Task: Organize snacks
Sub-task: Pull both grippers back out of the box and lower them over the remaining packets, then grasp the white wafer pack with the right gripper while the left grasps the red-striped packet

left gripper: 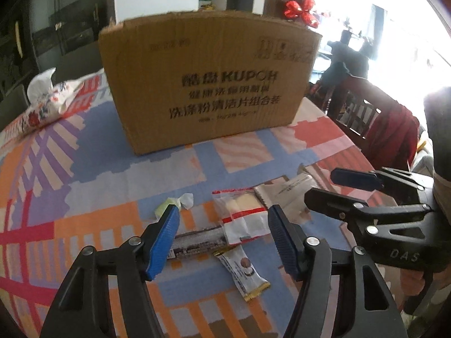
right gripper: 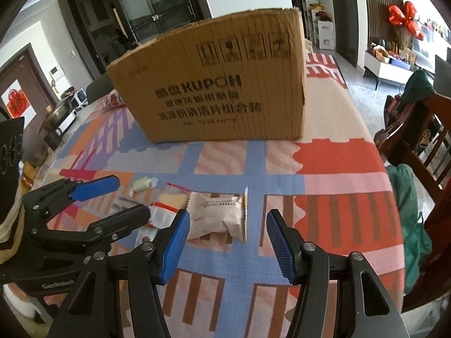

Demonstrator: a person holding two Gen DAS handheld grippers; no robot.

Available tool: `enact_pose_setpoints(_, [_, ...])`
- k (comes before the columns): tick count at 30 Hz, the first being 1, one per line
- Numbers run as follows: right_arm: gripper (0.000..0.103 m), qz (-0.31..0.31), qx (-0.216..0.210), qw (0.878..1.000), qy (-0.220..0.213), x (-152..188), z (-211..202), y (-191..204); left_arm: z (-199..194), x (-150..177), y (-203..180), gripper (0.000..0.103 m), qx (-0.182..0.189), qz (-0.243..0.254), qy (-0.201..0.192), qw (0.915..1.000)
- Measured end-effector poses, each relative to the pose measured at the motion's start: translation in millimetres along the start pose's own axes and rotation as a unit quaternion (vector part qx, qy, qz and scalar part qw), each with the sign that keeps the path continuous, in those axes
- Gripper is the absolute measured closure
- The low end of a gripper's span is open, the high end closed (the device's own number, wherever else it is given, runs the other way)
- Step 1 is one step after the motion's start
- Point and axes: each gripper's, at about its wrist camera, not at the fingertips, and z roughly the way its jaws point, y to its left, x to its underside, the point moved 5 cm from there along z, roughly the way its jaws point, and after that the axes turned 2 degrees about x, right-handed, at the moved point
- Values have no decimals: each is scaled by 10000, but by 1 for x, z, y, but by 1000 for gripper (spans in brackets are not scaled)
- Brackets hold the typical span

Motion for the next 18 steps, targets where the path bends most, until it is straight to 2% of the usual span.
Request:
enact_pose_setpoints(3, [45,76,-47,9999,85,3,9,-1,9,2,4,42,159,-176,31,9997])
enact_pose_setpoints(9, [45,310,-204,9991,217,5,22,-5,22,0,6,48,251,-402,57,9989])
enact_pose_setpoints(13, [46,328,-266,9989,226,5,25,-5,30,-4,6,57,404,-524,120,9977])
enact_pose_setpoints(18, [54,343,-363,9985,240,4,28,-3,39,-4,4,62,588,-701,237,9955])
